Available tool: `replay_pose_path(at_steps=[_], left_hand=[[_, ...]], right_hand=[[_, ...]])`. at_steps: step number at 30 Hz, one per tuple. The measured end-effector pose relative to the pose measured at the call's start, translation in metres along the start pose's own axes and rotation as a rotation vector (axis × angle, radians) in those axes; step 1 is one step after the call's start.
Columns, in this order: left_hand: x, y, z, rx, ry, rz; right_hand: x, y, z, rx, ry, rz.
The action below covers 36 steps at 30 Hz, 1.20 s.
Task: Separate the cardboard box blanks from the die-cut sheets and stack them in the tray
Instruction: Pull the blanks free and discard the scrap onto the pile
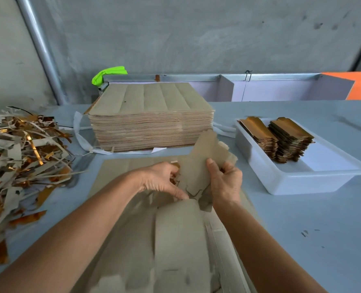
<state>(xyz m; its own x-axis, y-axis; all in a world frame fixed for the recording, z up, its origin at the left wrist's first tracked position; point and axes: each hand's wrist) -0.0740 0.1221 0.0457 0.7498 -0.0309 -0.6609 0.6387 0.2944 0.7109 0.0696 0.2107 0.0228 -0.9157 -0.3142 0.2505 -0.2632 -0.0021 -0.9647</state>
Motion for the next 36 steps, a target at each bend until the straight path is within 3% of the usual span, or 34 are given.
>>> replay_pose_path(at_steps=[6, 12, 18, 21, 23, 31, 33, 36], left_hand=[[-0.001, 0.006, 0.013, -0.111, -0.006, -0.08], [0.004, 0.02, 0.025, -0.03, -0.138, 0.016], [0.003, 0.015, 0.031, -0.1, -0.012, -0.153], [-0.009, 0.006, 0.033, -0.144, 0.14, -0.228], [-0.019, 0.003, 0.035, -0.152, 0.247, -0.244], [-0.064, -0.001, 0.031, -0.028, 0.596, -0.456], [-0.067, -0.009, 0.027, -0.093, 0.614, -0.516], [-0.052, -0.015, 0.022, -0.355, 0.547, -0.555]], right_hand=[[0.002, 0.003, 0.005, -0.092, 0.102, -0.131], [0.009, -0.003, 0.0, -0.184, 0.232, -0.174], [0.003, -0.01, -0.015, -0.218, 0.386, -0.201], [-0.009, -0.019, -0.024, -0.232, 0.421, -0.262], [-0.022, -0.027, -0.031, -0.249, 0.433, -0.179], [-0.073, -0.051, -0.034, -0.257, 0.126, 0.329], [-0.083, -0.054, -0.033, -0.22, 0.086, 0.339], [-0.087, -0.051, -0.03, -0.131, 0.046, 0.302]])
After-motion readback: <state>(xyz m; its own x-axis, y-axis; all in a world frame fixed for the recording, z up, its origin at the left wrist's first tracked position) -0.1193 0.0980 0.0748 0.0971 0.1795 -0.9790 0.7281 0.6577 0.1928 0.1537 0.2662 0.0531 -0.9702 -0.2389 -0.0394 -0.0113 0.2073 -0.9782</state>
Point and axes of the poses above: each hand's wrist, its own z-axis away from the middle knuckle, its own x-axis out of the palm, y = z × x, and after that the axes turned 6 degrees about -z, right-handed
